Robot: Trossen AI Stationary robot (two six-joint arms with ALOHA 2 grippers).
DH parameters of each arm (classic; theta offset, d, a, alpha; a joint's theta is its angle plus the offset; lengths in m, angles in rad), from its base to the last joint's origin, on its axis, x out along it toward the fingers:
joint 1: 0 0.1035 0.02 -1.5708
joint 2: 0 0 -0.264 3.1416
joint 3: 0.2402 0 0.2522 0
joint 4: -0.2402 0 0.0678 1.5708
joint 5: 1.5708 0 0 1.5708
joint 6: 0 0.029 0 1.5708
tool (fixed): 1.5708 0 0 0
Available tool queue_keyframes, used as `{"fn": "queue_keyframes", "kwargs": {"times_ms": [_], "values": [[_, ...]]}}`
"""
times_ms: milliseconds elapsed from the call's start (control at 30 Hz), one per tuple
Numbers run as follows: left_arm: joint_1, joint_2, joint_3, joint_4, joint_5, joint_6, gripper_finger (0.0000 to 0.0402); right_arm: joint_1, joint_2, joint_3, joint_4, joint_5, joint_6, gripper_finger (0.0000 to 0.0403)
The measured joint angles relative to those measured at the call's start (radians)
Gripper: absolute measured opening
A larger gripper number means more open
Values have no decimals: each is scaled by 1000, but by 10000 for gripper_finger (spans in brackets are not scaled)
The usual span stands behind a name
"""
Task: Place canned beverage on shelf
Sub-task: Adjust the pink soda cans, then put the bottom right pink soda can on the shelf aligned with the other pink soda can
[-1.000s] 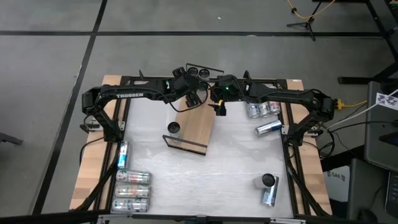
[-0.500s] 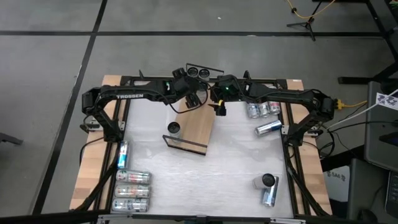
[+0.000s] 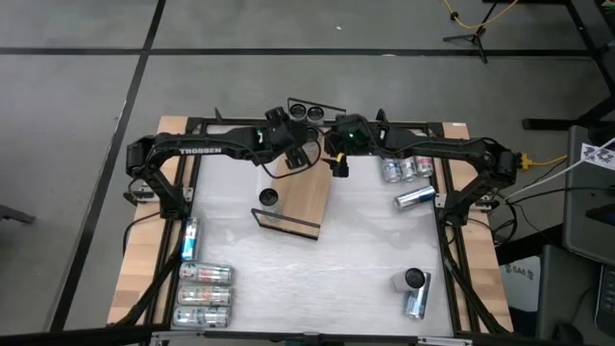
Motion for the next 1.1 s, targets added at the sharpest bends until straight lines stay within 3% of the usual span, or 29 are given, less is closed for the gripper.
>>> {"fn": "queue_keyframes", "kwargs": {"times_ms": [367,700,933,1100], "values": [[-18,-6,0,0,-20,1,306,1,0,133,-253,1,0,353],[-58,-113,0,-36,-4,-18,306,15,-1,216,-447,-8,2,353],[-118,-206,0,-211,5,-162,306,136,-68,235,-561,11,10,353],[-169,-241,0,-296,5,-270,306,257,-140,235,-661,32,160,353]]}}
